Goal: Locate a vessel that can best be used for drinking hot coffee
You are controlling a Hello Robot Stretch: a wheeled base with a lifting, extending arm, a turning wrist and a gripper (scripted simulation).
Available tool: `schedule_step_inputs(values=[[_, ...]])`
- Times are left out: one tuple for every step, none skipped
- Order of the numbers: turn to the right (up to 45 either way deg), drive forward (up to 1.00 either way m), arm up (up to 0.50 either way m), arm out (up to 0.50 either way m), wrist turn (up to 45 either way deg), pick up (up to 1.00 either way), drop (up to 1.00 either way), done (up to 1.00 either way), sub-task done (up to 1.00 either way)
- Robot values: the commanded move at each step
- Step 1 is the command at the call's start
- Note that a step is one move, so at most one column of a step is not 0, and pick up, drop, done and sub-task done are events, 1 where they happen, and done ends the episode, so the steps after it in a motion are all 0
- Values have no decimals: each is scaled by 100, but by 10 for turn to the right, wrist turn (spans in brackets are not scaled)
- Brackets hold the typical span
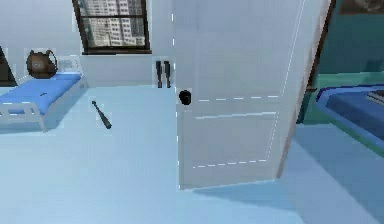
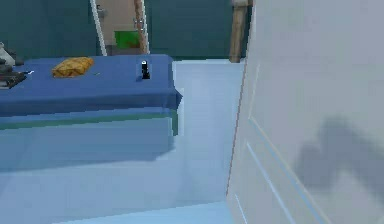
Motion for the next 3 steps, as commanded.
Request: schedule_step_inputs(values=[[0, 25, 0, 0, 0, 0, 0, 0, 0], [-450, 0, 0, 0, 0, 0, 0, 0, 0], [-420, 0, 0, 0, 0, 0, 0, 0, 0]])
